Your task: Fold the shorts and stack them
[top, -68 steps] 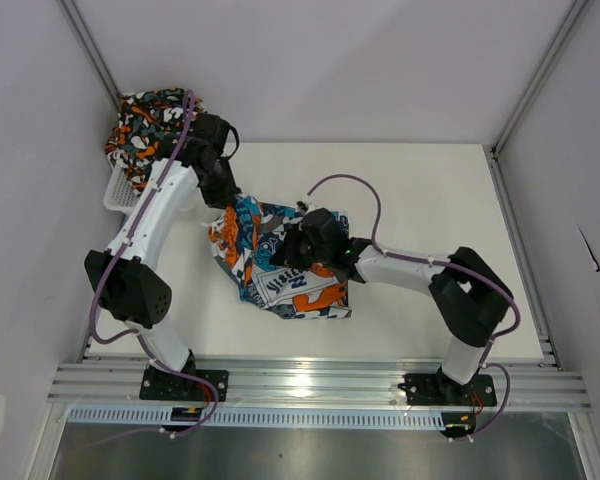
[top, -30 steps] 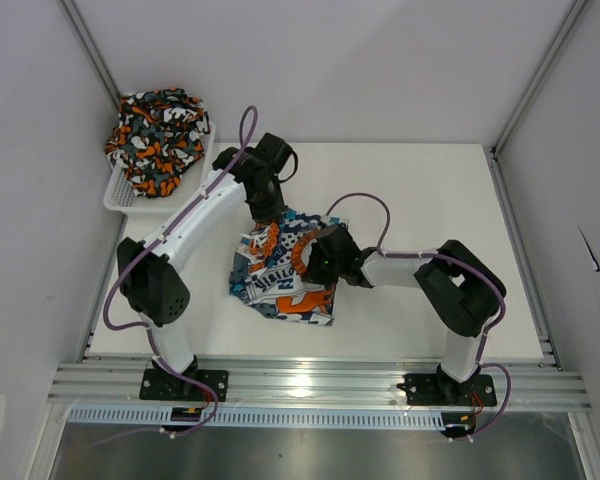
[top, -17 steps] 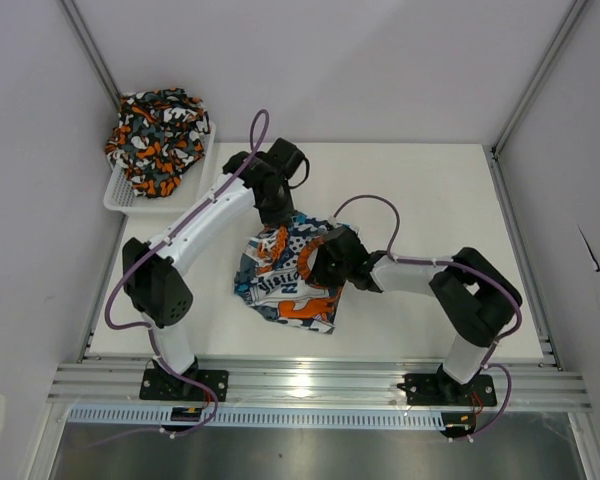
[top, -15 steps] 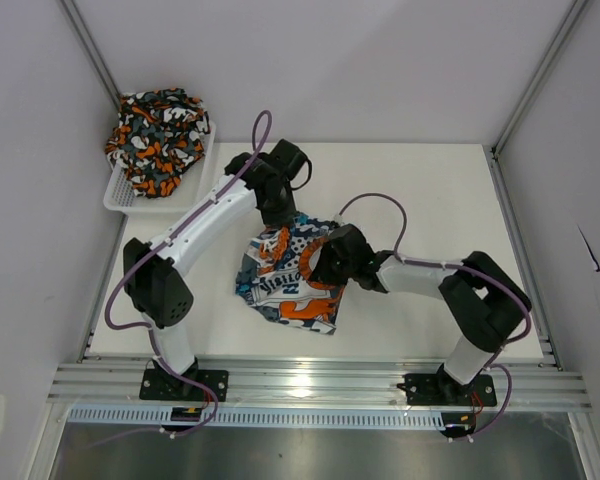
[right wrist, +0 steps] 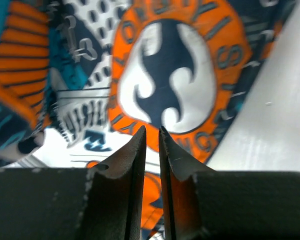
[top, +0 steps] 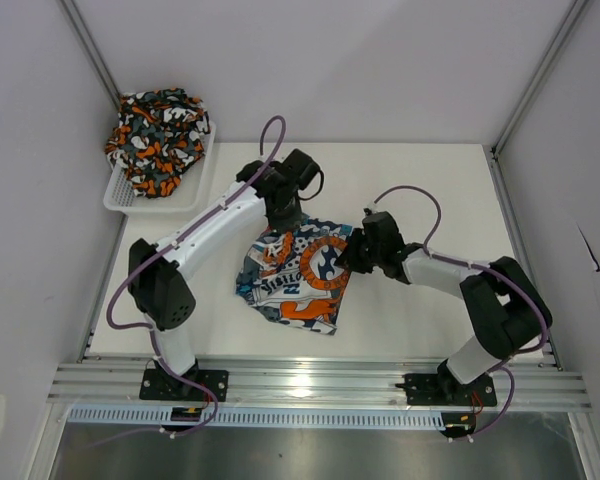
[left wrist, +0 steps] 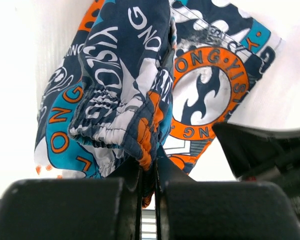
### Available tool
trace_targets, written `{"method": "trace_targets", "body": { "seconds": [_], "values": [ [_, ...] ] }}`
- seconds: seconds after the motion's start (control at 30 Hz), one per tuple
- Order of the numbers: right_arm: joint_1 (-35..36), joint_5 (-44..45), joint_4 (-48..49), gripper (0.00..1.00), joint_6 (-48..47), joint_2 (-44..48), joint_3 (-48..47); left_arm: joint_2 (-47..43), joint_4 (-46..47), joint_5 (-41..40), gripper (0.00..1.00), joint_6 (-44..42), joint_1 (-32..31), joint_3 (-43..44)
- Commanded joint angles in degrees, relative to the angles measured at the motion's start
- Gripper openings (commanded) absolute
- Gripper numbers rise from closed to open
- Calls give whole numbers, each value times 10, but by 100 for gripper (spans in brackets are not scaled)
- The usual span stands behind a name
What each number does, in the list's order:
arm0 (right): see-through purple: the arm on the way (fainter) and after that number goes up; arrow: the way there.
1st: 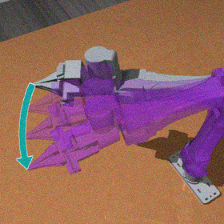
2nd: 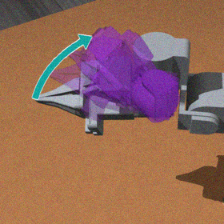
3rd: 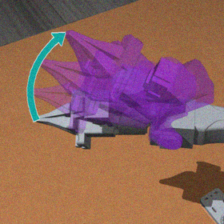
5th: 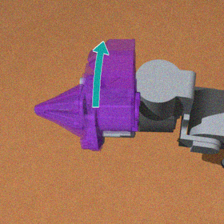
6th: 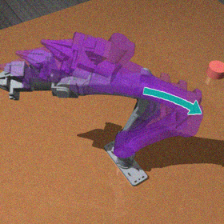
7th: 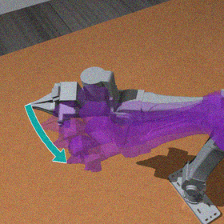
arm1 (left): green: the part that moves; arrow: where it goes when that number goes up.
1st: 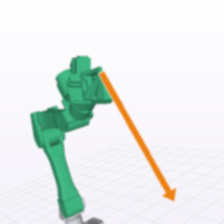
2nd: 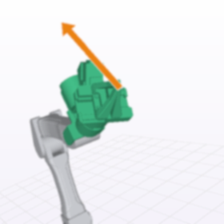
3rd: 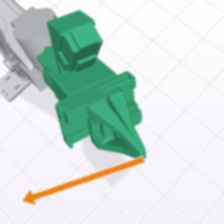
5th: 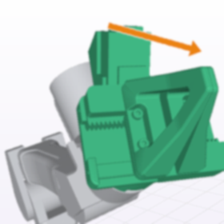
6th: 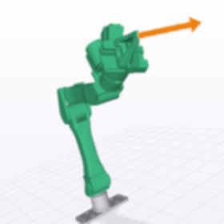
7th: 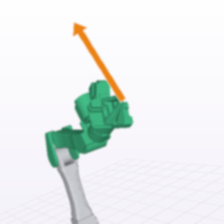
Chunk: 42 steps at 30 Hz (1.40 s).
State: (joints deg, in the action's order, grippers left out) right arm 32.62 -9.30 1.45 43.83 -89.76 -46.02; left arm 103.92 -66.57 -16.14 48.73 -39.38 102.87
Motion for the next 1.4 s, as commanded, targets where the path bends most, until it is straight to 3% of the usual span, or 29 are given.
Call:
{"method": "trace_targets", "body": {
  "seconds": [0.0, 0.47, 0.73, 1.0, 1.1, 1.13, 1.27, 1.37],
  "values": [
    [-16, -22, 14, 18, -23, -34, -23, 6, 9, -37, 0, 27, -28, 7],
    [-45, -60, 37, 15, -35, -119, -77, 75, 6, -85, 0, 55, -98, 17],
    [-55, -56, 32, 15, -30, -129, -76, 138, 21, -86, 0, 68, -141, 66],
    [-60, -56, 44, 15, -19, -122, -62, 172, 72, -47, 0, 66, -149, 55],
    [-63, -58, 49, 15, -15, -123, -60, 168, 98, -27, 18, 43, -152, 58],
    [-63, -61, 56, 15, -12, -121, -55, 163, 100, -19, 47, 39, -153, 59],
    [-71, -70, 67, 15, -7, -118, -44, 136, 86, -14, 95, 30, -154, 76],
    [-81, -81, 79, 18, -3, -113, -30, 103, 77, 0, 99, 9, -153, 91]
  ]
}}
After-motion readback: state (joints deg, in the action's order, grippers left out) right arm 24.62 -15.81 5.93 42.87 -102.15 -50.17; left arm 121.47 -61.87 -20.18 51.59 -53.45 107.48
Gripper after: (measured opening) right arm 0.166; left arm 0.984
